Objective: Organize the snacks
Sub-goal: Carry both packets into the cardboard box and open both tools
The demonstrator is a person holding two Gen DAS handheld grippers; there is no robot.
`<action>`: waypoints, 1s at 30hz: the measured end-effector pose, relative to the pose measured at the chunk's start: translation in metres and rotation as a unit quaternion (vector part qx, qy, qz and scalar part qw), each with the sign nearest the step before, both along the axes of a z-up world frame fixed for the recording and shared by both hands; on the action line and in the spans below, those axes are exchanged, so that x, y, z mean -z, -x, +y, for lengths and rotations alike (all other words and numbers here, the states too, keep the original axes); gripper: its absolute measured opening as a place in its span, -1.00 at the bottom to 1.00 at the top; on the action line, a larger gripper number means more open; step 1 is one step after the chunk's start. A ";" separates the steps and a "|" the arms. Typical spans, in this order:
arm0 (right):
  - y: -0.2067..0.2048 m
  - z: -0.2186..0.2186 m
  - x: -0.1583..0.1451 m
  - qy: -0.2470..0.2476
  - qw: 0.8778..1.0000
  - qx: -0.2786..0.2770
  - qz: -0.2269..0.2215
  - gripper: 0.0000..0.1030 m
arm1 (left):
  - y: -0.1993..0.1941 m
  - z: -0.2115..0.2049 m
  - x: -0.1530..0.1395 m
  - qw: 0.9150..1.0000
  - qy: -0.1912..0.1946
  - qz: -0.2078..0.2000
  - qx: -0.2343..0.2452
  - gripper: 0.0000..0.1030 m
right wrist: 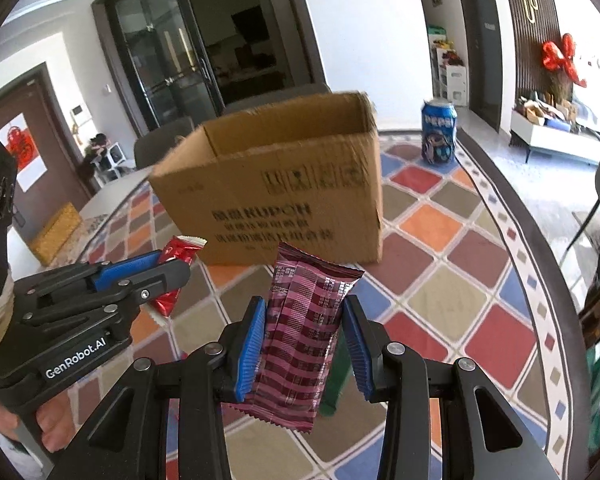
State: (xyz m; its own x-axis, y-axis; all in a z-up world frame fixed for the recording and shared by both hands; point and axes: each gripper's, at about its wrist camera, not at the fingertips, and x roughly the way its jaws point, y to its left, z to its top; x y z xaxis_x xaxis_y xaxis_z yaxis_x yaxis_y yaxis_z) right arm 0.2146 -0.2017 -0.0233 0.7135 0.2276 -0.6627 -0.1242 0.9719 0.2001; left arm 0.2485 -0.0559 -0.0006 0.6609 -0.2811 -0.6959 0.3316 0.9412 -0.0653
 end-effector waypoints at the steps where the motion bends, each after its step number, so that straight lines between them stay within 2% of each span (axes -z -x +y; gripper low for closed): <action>1: -0.001 0.001 -0.003 0.000 1.000 -0.002 -0.005 -0.21 | -0.001 0.001 -0.003 1.000 0.001 -0.003 -0.001 -0.57; 22: -0.031 0.022 -0.063 0.005 0.996 -0.020 -0.082 -0.21 | -0.031 0.026 -0.047 0.998 0.022 -0.049 -0.039 -0.57; 30: -0.050 0.026 -0.089 0.009 0.993 -0.022 -0.114 -0.21 | -0.055 0.031 -0.065 0.997 0.017 -0.068 -0.045 -0.57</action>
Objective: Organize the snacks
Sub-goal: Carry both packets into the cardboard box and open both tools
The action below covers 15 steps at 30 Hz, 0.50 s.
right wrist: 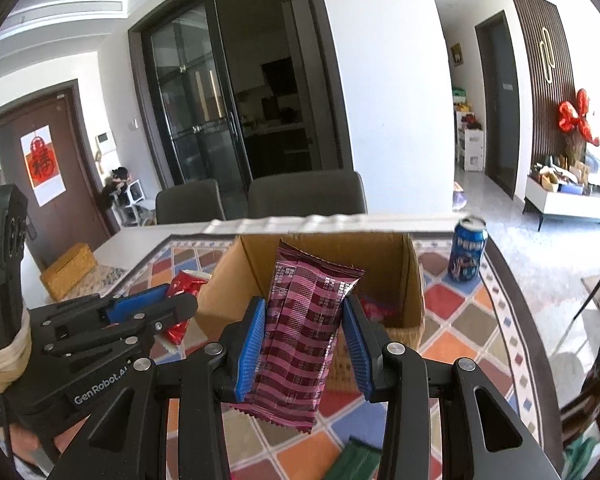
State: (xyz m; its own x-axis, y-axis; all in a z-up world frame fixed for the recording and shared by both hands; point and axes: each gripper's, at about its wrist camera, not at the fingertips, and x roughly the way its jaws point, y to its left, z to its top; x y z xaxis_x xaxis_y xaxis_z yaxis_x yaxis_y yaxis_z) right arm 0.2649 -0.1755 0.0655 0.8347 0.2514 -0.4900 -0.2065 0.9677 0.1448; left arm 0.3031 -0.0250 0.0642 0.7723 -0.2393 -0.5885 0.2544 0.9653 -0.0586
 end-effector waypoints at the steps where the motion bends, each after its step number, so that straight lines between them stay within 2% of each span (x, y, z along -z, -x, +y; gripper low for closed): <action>1: -0.004 0.000 -0.003 0.002 1.000 0.000 -0.004 -0.21 | -0.003 0.001 -0.002 1.000 0.001 -0.001 -0.001 -0.57; 15: -0.059 0.006 -0.011 0.015 1.000 0.001 -0.004 -0.21 | -0.057 -0.001 -0.002 1.000 0.001 0.015 -0.004 -0.57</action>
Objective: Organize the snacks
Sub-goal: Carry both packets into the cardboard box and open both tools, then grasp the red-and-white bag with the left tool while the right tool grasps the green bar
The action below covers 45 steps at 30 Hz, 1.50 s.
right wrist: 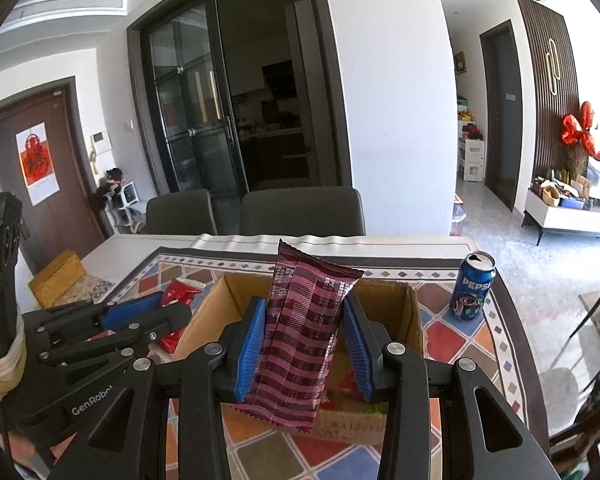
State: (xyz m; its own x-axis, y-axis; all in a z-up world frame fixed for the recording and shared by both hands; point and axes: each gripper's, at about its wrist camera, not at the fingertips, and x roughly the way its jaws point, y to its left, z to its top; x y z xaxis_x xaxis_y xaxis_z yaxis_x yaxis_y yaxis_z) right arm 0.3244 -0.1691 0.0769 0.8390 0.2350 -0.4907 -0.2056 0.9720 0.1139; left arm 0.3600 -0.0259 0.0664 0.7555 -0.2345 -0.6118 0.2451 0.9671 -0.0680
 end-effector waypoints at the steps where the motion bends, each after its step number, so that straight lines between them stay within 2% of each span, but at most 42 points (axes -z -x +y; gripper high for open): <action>1: -0.004 0.000 0.001 0.001 1.000 0.003 0.003 -0.21 | -0.004 -0.001 0.000 1.000 0.002 0.001 -0.002 -0.56; 3: -0.012 -0.001 0.002 0.004 1.000 0.004 0.006 -0.21 | -0.010 -0.001 0.000 1.000 0.002 0.003 -0.010 -0.52; 5: -0.020 -0.001 0.004 0.010 1.000 0.008 0.010 -0.14 | -0.017 0.002 -0.001 1.000 0.003 0.007 -0.026 -0.11; 6: -0.024 -0.001 0.005 0.012 1.000 0.012 0.013 -0.07 | -0.018 0.003 -0.001 0.999 0.005 0.007 -0.035 -0.08; 8: -0.030 -0.003 0.009 0.019 0.999 0.025 0.025 0.15 | -0.017 0.006 0.000 0.999 0.004 0.008 -0.047 -0.07; 15: -0.016 -0.005 0.022 0.021 0.998 0.034 0.041 0.15 | 0.011 0.009 0.010 0.997 -0.012 0.020 -0.076 0.05; 24: 0.019 -0.002 0.031 0.017 0.998 0.020 0.053 0.15 | 0.046 0.016 0.026 0.993 -0.006 0.052 -0.103 0.12; 28: 0.034 -0.002 0.037 0.023 0.997 0.019 0.066 0.26 | 0.065 0.015 0.034 0.991 -0.016 0.065 -0.117 0.17; 32: 0.048 -0.003 0.044 0.025 0.996 0.018 0.082 0.26 | 0.081 0.017 0.046 0.985 -0.022 0.088 -0.148 0.21; 40: 0.068 -0.011 0.066 0.020 0.991 0.034 0.124 0.26 | 0.107 0.020 0.071 0.972 0.010 0.140 -0.191 0.29; 45: 0.081 -0.013 0.084 0.023 0.988 0.044 0.144 0.26 | 0.117 0.020 0.101 0.957 0.030 0.192 -0.217 0.33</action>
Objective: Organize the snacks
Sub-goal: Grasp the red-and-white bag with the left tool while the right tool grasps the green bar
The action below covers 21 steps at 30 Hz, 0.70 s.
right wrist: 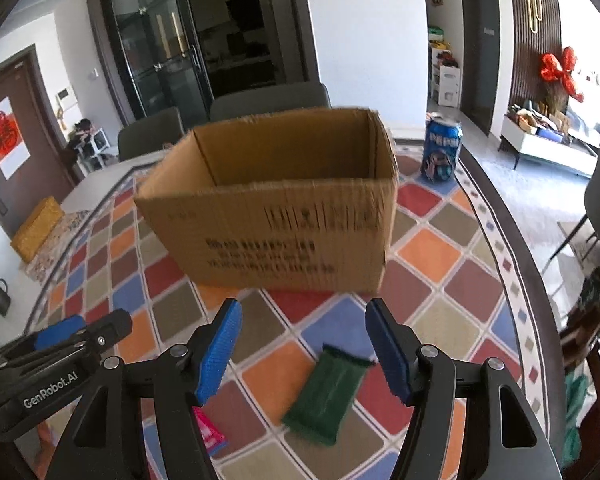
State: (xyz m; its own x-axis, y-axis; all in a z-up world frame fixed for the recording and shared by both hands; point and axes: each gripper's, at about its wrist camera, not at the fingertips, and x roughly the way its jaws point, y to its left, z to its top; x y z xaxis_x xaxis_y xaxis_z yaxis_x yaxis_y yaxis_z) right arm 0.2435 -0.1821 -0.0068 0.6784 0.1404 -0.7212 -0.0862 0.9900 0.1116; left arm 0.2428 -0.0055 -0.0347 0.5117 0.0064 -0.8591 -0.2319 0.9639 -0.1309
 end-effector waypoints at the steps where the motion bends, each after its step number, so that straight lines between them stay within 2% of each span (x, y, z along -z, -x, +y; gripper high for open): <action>1: 0.002 -0.001 0.004 0.003 1.000 0.001 0.005 0.26 | 0.001 0.000 0.007 1.000 0.003 0.012 -0.005 0.33; 7: 0.010 -0.002 0.032 0.018 0.999 0.013 0.031 0.26 | 0.013 -0.003 0.046 0.996 0.036 0.072 -0.038 0.33; 15: 0.008 -0.005 0.061 0.036 0.997 0.028 0.065 0.26 | 0.016 -0.008 0.080 0.989 0.056 0.123 -0.058 0.33; 18: 0.006 -0.007 0.072 0.033 0.996 0.030 0.080 0.26 | 0.017 -0.011 0.089 0.987 0.052 0.134 -0.066 0.33; 21: 0.005 -0.007 0.079 0.034 0.995 0.031 0.088 0.26 | 0.018 -0.019 0.089 0.989 0.029 0.130 -0.061 0.34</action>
